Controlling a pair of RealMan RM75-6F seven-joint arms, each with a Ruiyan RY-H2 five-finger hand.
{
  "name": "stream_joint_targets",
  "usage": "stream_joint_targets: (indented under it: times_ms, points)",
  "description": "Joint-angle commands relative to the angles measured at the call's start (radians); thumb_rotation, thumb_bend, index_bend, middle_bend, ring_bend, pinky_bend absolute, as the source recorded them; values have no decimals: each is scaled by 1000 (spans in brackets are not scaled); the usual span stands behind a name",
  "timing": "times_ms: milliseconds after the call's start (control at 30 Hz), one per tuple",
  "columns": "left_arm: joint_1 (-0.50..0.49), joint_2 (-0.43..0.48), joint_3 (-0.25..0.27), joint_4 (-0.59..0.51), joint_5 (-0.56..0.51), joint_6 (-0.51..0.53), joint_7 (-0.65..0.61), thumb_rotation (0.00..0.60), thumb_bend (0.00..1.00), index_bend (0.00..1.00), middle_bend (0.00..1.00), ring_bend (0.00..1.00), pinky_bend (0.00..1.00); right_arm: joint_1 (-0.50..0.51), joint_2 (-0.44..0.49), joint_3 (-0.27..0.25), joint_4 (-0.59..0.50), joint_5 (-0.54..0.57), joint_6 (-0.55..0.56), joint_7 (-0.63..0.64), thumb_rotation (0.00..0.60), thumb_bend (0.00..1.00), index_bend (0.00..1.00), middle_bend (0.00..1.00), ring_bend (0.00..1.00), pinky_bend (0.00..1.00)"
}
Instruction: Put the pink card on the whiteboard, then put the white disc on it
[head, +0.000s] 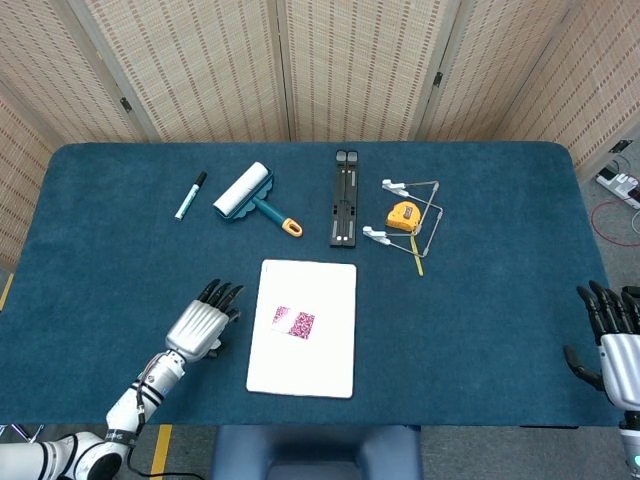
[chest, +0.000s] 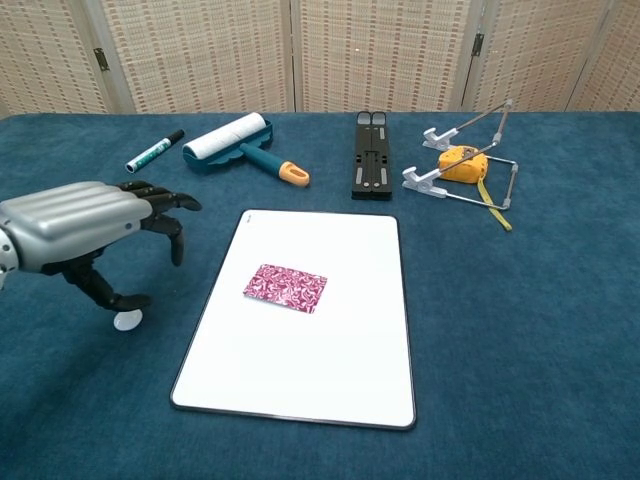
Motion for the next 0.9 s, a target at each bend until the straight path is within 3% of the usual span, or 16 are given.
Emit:
stream_joint_targets:
  times_ms: [33,367,900]
  points:
    - [37,9,25,27,54,30,-46,600,331,438,112,94,0,1,1,0,-3,0,-1,-3,600,363,0,54,65,0]
    - [98,-19,43,123,123,33,-141,600,327,464,143,116,0,3,-1,-1,-3,0,-3,-1,600,363,0,54,65,0]
    - [116,-60,-3,169,118,-27,-125,600,328,465,143,117,0,-5,2,-4,-7,-3,10,2,600,363,0,54,66,0]
